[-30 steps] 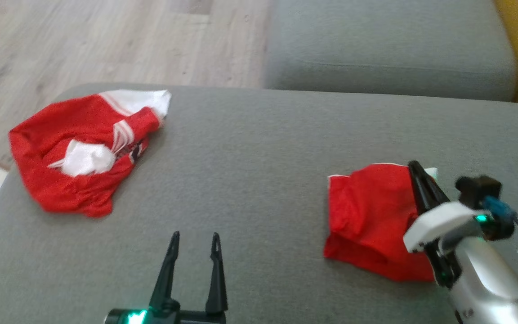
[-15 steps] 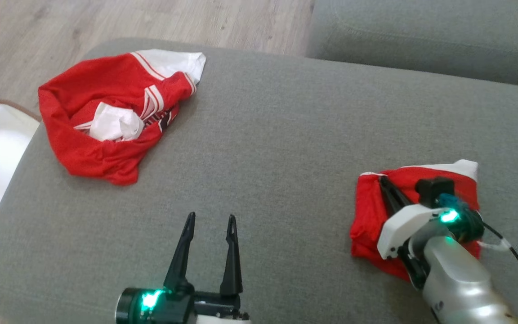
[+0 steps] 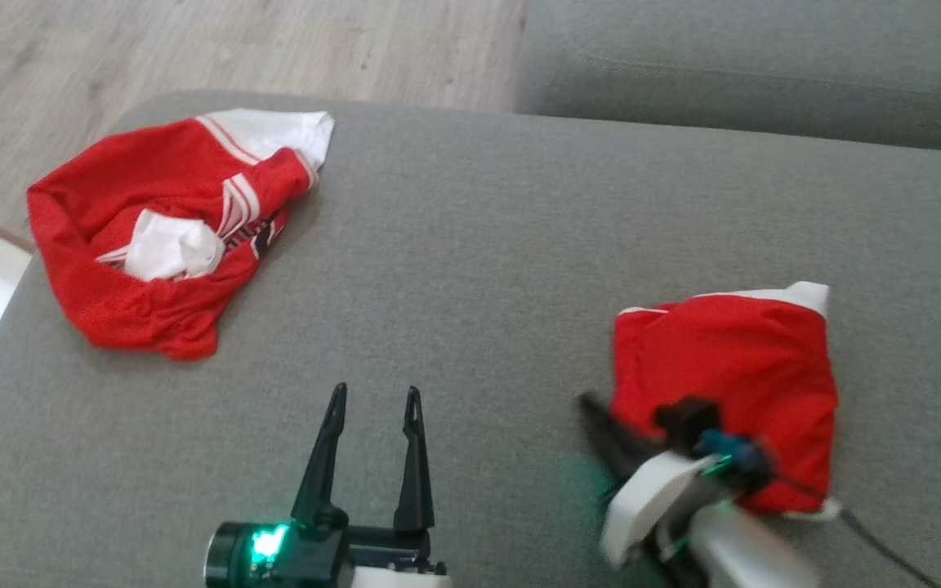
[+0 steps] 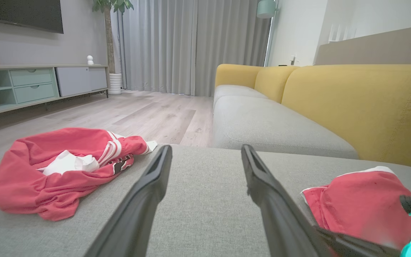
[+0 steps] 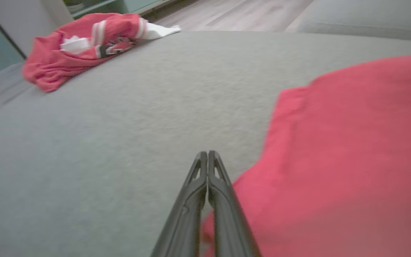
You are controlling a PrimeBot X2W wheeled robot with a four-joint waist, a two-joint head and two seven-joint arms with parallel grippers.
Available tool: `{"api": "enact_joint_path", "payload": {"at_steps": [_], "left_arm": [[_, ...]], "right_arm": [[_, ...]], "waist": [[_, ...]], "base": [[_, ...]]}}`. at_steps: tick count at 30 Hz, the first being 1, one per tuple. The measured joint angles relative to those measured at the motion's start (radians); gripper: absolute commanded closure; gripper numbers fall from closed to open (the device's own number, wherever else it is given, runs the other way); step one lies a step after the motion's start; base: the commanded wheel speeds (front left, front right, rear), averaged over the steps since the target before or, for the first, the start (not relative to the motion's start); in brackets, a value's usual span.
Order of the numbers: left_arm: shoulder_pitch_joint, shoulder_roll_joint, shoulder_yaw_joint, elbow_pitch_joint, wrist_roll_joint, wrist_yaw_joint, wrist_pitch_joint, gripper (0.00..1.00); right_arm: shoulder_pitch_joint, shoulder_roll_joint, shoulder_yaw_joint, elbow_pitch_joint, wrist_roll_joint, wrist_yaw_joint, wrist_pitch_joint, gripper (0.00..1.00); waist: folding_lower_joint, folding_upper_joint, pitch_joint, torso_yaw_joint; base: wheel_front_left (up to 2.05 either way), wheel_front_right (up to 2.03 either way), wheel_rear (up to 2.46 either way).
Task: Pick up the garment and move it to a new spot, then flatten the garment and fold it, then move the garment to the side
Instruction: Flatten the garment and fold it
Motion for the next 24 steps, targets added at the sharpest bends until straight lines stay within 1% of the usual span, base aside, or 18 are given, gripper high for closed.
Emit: {"api": "enact_joint_path", "payload": {"at_steps": [3,4,5,7,10,14,16,20,21,24], "left_arm": [[0.003,0.0,0.013,0.002,0.002,0.0,0.0,0.0],[0.006,0.0,0.019,0.002,0.002,-0.001,0.0,0.0],[0.01,0.0,0.028,0.003,0.002,-0.001,0.0,0.0],[0.021,0.0,0.051,0.003,0.011,-0.002,0.0,0.0],[0.053,0.0,0.08,0.0,0.013,-0.009,0.0,0.0],[0.074,0.0,0.11,-0.006,0.027,-0.018,0.0,0.0],[0.082,0.0,0.123,-0.014,0.031,-0.019,0.0,0.0],[0.109,0.0,0.148,-0.021,0.036,-0.02,0.0,0.0],[0.117,0.0,0.156,-0.022,0.037,-0.027,0.0,0.0],[0.145,0.0,0.181,-0.021,0.036,-0.032,0.0,0.0]], "right_arm": [[0.038,0.008,0.141,-0.09,0.111,0.0,0.0,1.0],[0.043,0.011,0.164,-0.118,0.132,0.0,0.0,0.51],[0.044,0.013,0.176,-0.143,0.148,0.0,0.0,0.0],[0.045,0.007,0.176,-0.204,0.161,0.0,0.0,0.0],[0.056,-0.028,0.119,-0.315,0.141,0.0,0.0,0.0],[0.132,-0.096,-0.049,-0.448,0.057,0.0,-0.001,0.0],[0.193,-0.114,-0.147,-0.509,0.019,0.0,-0.001,0.0],[0.307,-0.12,-0.306,-0.588,-0.041,0.0,-0.001,0.0],[0.336,-0.118,-0.343,-0.602,-0.042,0.0,-0.001,0.0],[0.407,-0.12,-0.4,-0.642,-0.079,0.0,-0.001,0.0]], "waist": [[0.0,0.0,-0.016,-0.02],[0.0,0.0,-0.022,-0.027],[0.0,0.0,-0.029,-0.036],[-0.0001,0.0,-0.045,-0.055],[-0.0001,0.0,-0.064,-0.09],[-0.0001,0.0,-0.086,-0.14],[-0.0001,0.0,-0.096,-0.165],[-0.0001,0.0,-0.113,-0.208],[-0.0001,0.0,-0.118,-0.219],[-0.0001,0.0,-0.132,-0.242]], "base": [[0.0,0.0,0.0],[0.0,0.0,0.0],[0.0,0.0,0.0],[0.0,0.0,0.0],[0.0,0.0,0.0],[0.0,0.0,0.0],[0.0,0.0,0.0],[0.0,0.0,0.0],[0.0,0.0,0.0],[0.0,0.0,0.0]]}}
